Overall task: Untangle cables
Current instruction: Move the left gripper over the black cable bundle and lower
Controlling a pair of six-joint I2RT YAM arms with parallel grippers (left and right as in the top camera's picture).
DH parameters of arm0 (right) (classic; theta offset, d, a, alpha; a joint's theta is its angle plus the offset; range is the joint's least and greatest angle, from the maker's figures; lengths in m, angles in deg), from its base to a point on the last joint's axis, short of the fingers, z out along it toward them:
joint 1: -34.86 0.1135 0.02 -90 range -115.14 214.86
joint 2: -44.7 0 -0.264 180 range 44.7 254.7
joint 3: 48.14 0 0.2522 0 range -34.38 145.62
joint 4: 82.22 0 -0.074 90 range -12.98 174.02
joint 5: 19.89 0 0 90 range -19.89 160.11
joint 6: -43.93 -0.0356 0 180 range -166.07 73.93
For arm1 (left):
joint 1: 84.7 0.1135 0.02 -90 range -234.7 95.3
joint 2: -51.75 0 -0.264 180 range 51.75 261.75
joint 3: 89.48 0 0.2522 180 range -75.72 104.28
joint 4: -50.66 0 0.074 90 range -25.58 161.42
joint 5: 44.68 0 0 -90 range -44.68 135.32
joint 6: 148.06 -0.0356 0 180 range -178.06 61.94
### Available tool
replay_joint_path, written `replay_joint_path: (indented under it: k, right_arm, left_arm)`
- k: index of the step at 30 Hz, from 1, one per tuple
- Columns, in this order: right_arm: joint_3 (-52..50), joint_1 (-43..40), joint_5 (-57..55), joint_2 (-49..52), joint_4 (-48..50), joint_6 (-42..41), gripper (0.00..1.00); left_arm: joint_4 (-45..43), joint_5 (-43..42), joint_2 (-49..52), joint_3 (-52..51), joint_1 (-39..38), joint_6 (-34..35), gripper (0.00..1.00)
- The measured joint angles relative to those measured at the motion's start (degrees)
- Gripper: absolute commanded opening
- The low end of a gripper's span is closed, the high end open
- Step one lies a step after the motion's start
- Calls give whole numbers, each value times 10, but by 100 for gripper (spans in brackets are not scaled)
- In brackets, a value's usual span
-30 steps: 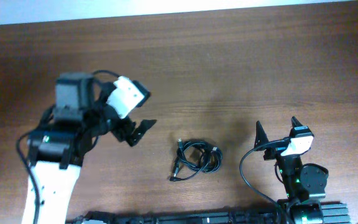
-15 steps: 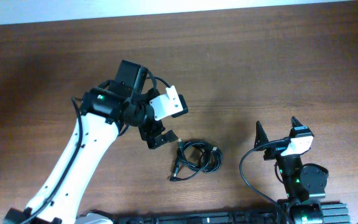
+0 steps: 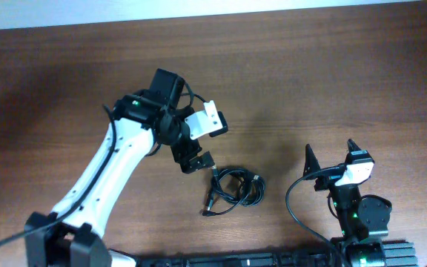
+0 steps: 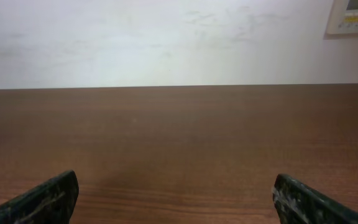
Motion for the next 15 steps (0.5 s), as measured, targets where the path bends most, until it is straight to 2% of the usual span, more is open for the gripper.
replay_joint_path:
  k: [12,15]
  right_arm:
    - [0,0,0,0,0,0,99]
    - [0,0,0,0,0,0,99]
  left_arm:
    - [-59,3,68,0,-57,0,99]
    - [-61,40,68,0,-76,6,99]
